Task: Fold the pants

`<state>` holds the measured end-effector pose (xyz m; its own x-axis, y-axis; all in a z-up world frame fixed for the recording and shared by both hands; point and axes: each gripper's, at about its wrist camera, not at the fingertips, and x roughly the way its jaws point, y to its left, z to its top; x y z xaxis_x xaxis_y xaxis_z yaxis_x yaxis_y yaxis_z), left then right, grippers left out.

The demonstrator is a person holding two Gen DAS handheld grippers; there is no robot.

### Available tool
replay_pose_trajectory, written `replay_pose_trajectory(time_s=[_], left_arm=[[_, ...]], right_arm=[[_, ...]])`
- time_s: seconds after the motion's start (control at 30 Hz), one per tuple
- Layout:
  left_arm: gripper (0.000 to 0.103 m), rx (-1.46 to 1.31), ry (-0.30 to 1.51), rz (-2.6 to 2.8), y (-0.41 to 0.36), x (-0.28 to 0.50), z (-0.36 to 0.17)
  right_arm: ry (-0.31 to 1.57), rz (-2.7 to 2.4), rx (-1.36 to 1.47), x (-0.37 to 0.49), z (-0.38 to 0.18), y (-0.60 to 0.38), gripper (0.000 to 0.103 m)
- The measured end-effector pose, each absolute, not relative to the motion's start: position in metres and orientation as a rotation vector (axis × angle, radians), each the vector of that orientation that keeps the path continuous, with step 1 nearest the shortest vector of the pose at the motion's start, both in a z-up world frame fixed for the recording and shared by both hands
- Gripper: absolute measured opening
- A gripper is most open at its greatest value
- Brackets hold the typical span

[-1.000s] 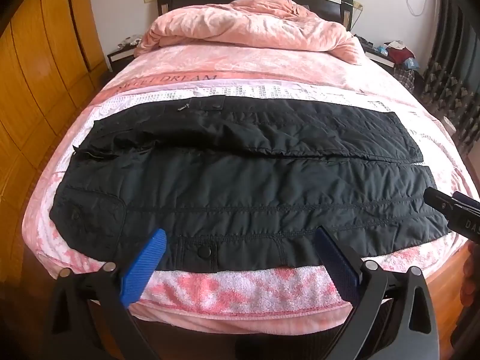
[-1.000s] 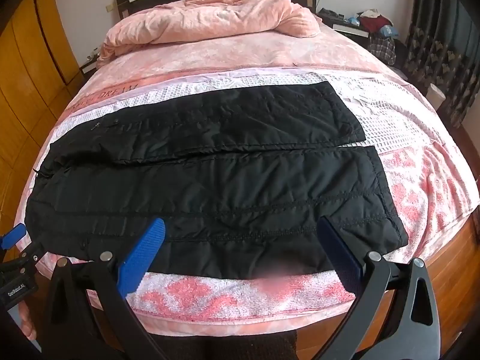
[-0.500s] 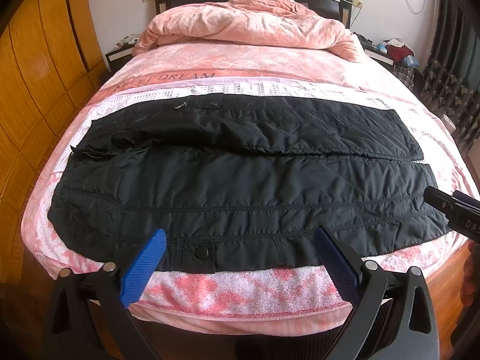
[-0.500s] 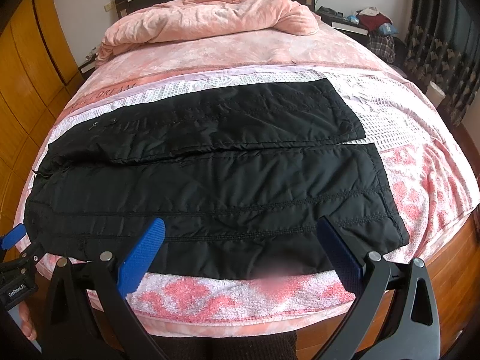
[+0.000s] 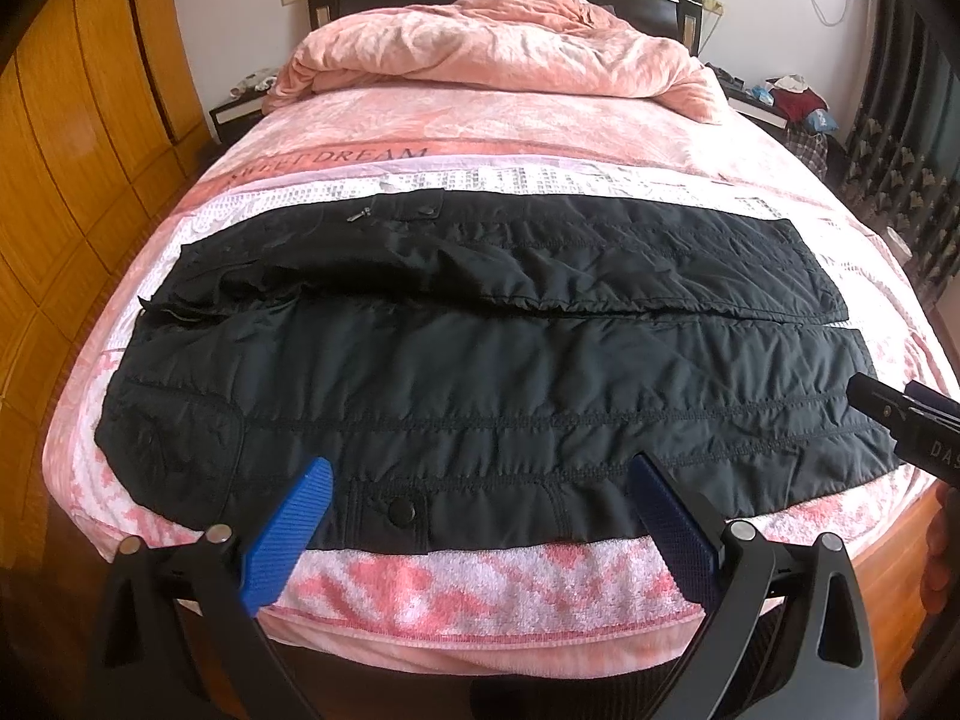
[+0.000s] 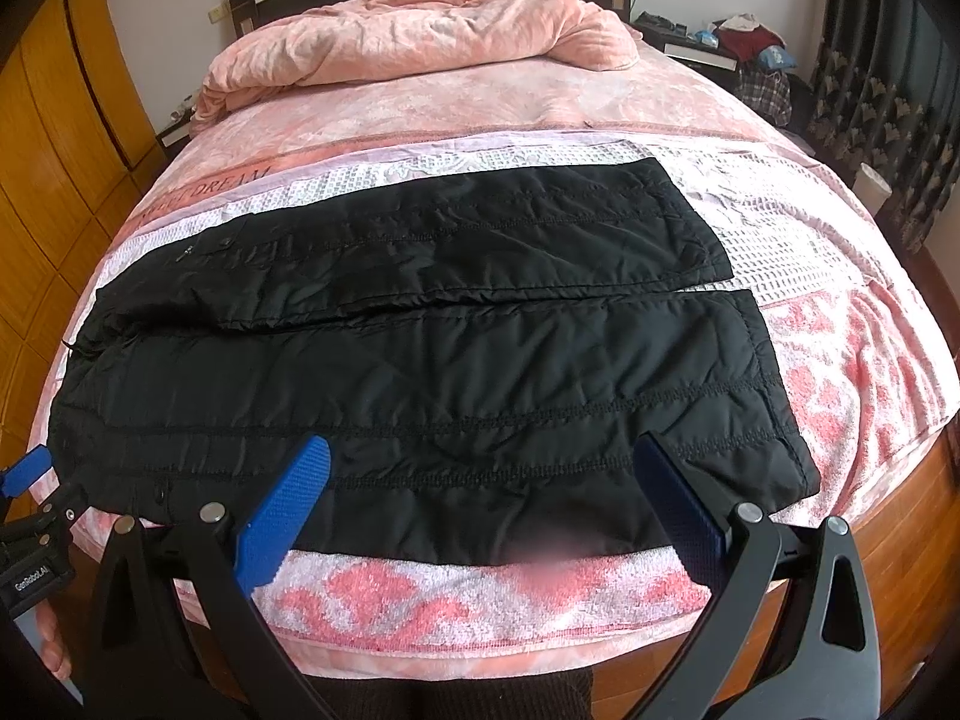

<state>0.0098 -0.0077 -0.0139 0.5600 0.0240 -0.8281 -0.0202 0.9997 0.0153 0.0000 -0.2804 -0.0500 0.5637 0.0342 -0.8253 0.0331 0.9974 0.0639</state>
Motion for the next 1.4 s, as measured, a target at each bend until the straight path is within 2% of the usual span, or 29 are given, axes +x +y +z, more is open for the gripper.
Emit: replay_pose_trajectory(time_s=[1.4], left_arm=[[0.099, 0.034, 1.01, 0.022, -0.02, 0.032, -0.027]], right_arm=[[0.989, 0.01, 0.084, 0.014, -0.06, -0.291, 0.101]])
